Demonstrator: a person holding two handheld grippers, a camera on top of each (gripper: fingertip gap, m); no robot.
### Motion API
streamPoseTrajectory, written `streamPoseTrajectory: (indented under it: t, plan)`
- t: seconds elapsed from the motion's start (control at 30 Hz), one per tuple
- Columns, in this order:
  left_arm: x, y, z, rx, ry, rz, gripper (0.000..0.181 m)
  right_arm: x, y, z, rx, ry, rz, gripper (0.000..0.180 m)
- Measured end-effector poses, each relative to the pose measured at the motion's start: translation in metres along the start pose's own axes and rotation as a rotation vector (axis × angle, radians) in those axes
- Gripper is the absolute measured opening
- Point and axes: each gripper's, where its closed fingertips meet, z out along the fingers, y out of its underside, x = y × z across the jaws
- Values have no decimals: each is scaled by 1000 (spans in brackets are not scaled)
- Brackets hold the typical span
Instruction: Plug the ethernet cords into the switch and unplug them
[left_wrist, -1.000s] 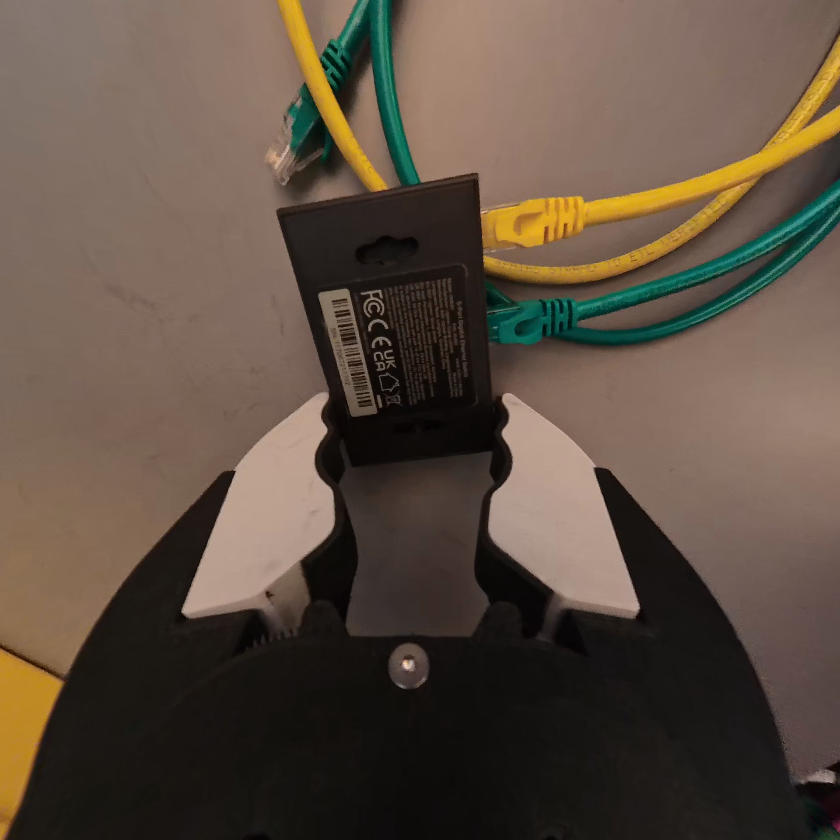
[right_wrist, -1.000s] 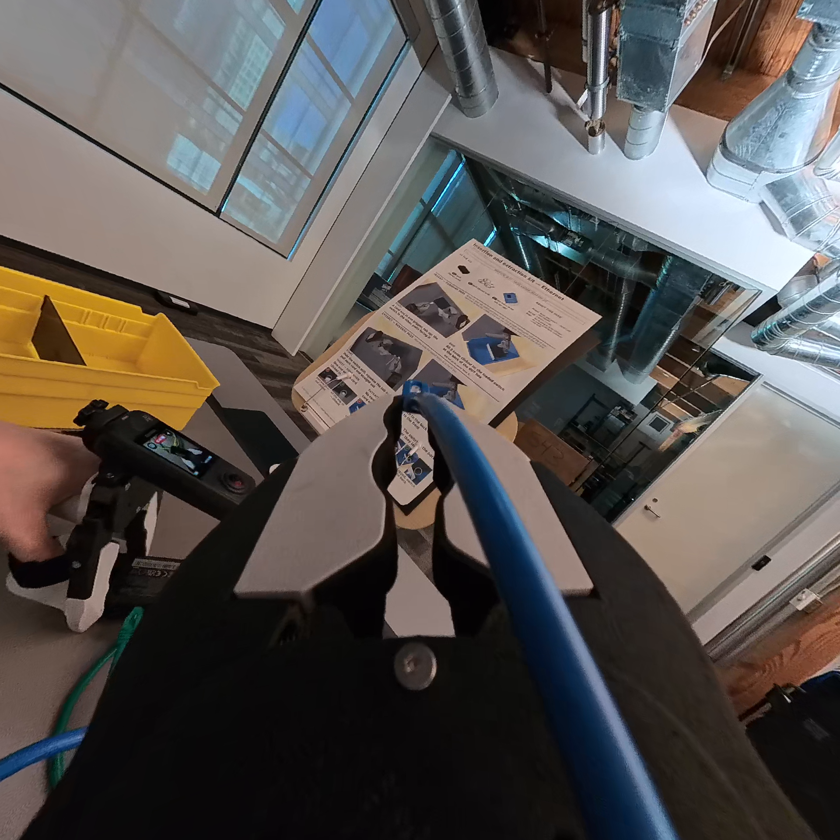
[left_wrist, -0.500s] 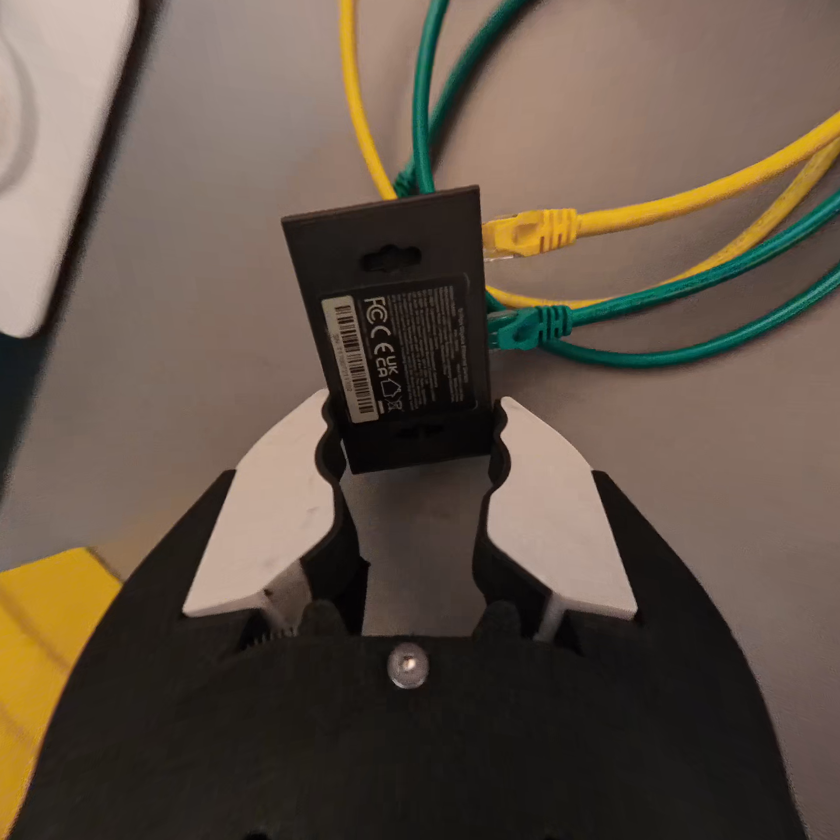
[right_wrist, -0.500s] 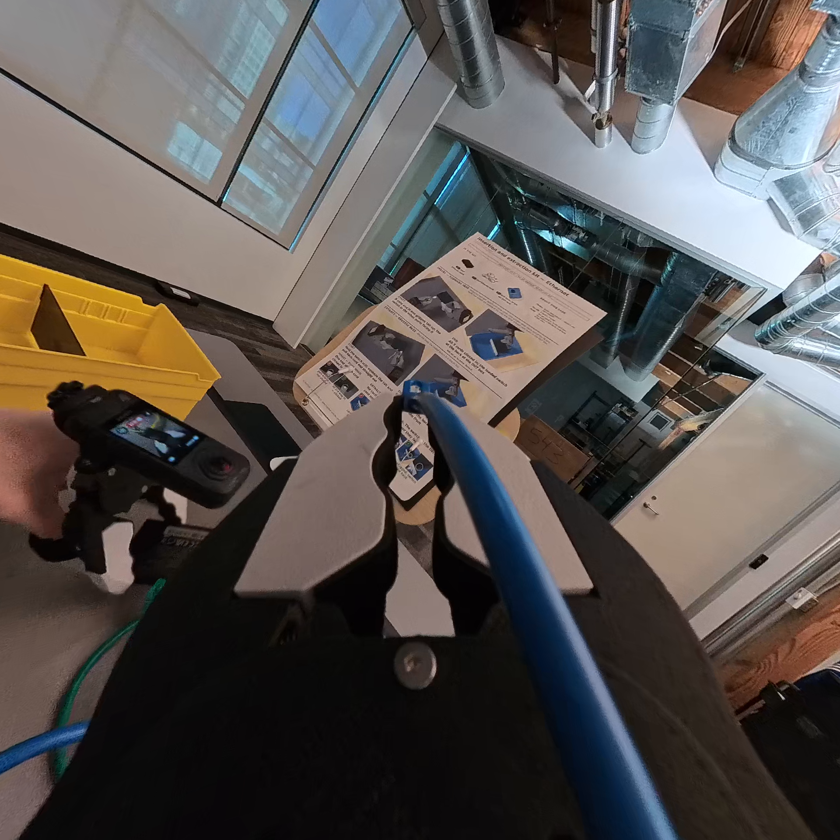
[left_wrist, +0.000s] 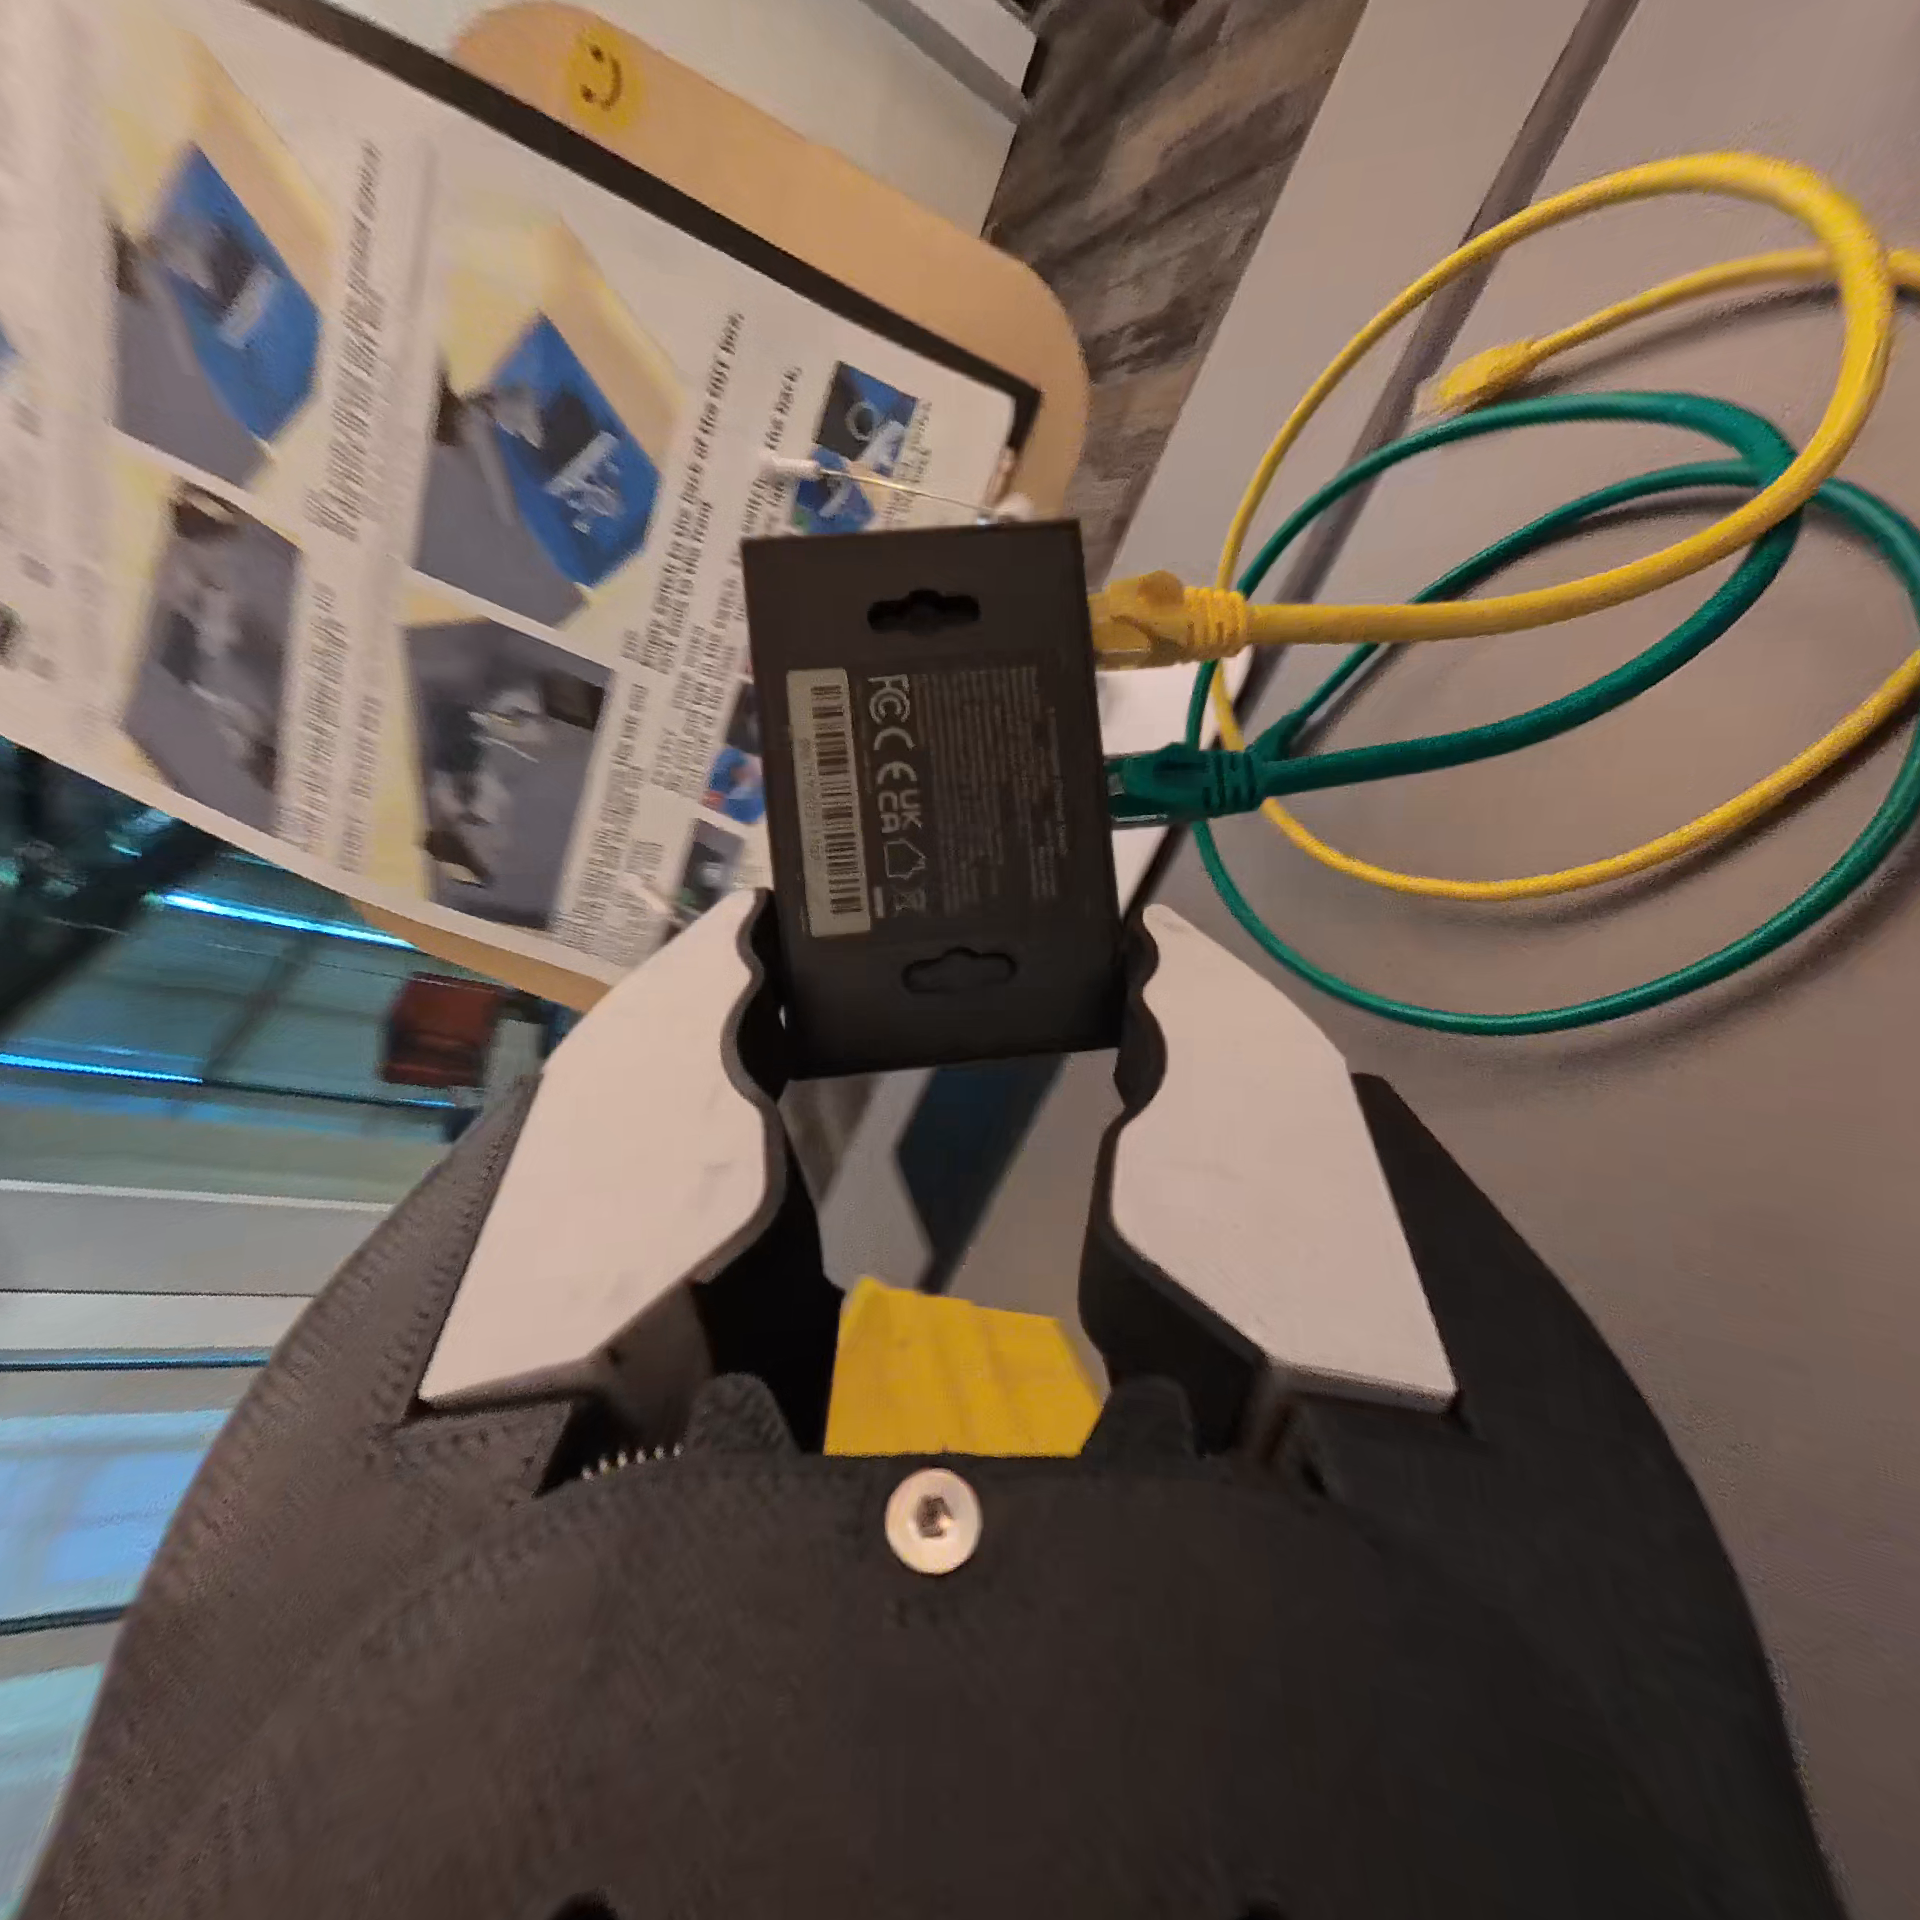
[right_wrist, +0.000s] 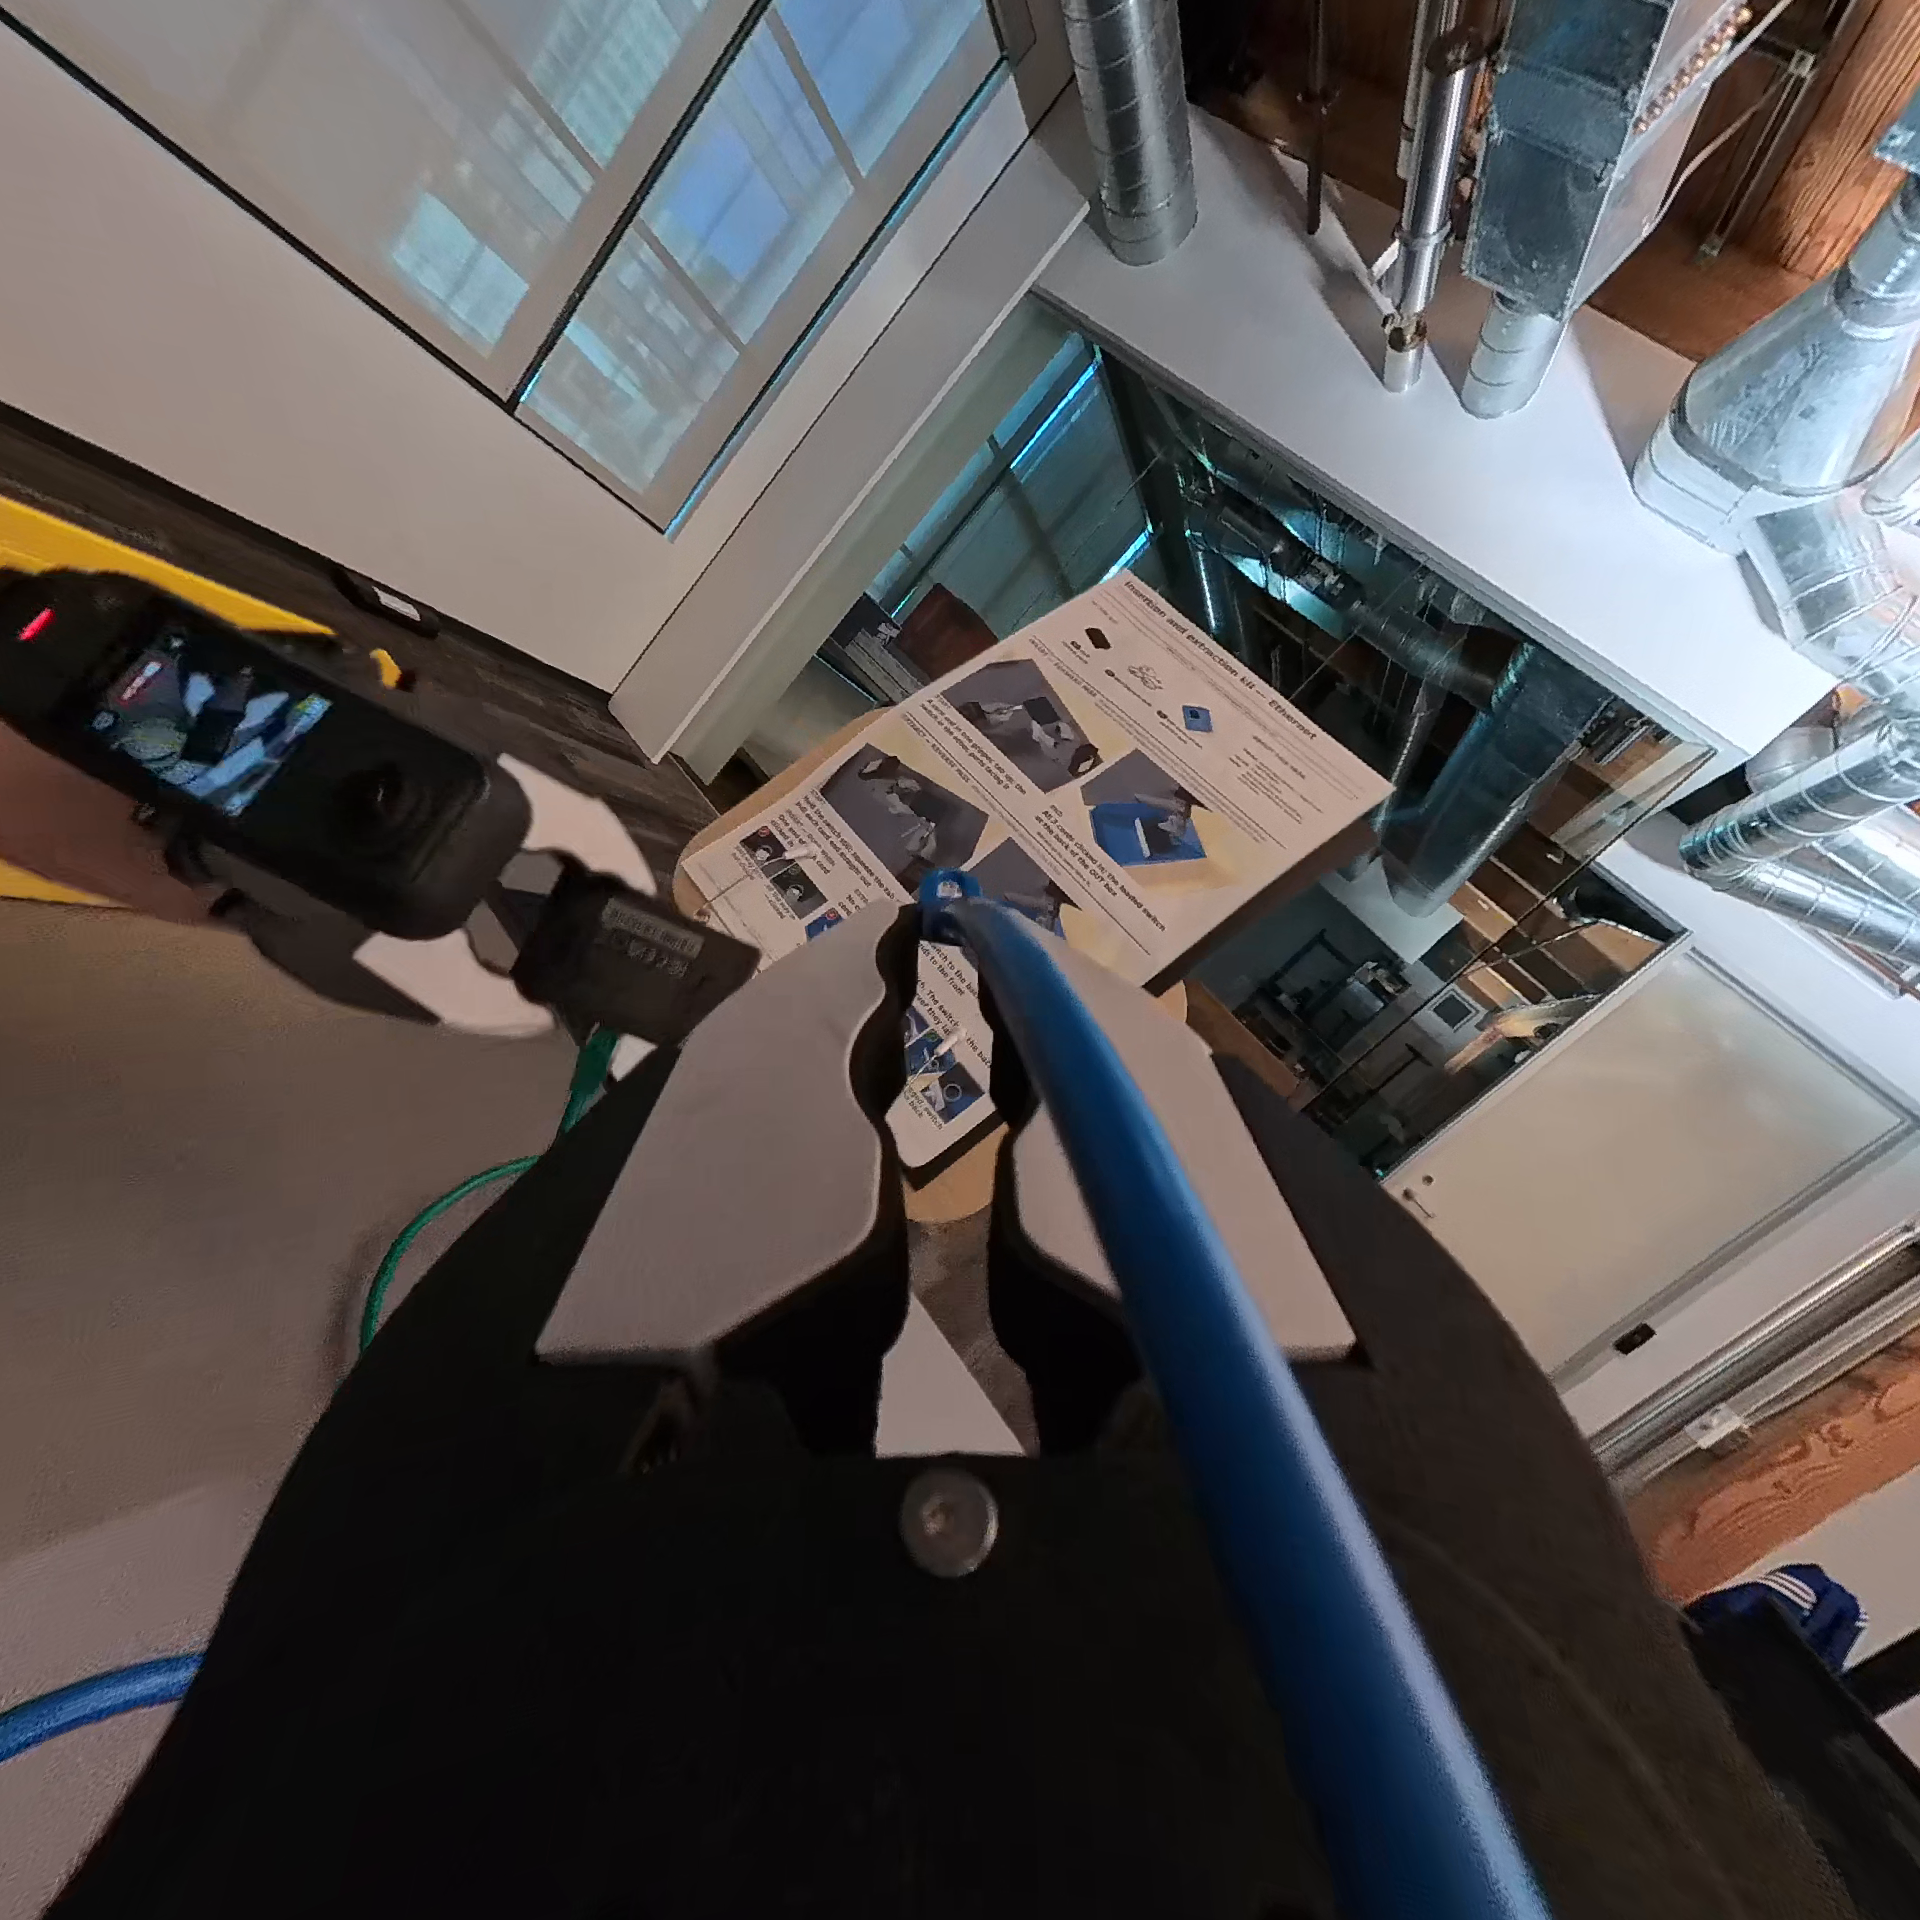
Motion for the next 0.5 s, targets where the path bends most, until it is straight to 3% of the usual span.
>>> streamPoseTrajectory:
  t: [0.27,0.5]
  plan:
    - [-89,-40,-38,46,-217,312,61,4,-12,-4,65,33,11,11]
    - [-172,-76,-98,175,-387,177,61,0,-50,-14,251,63,45,13]
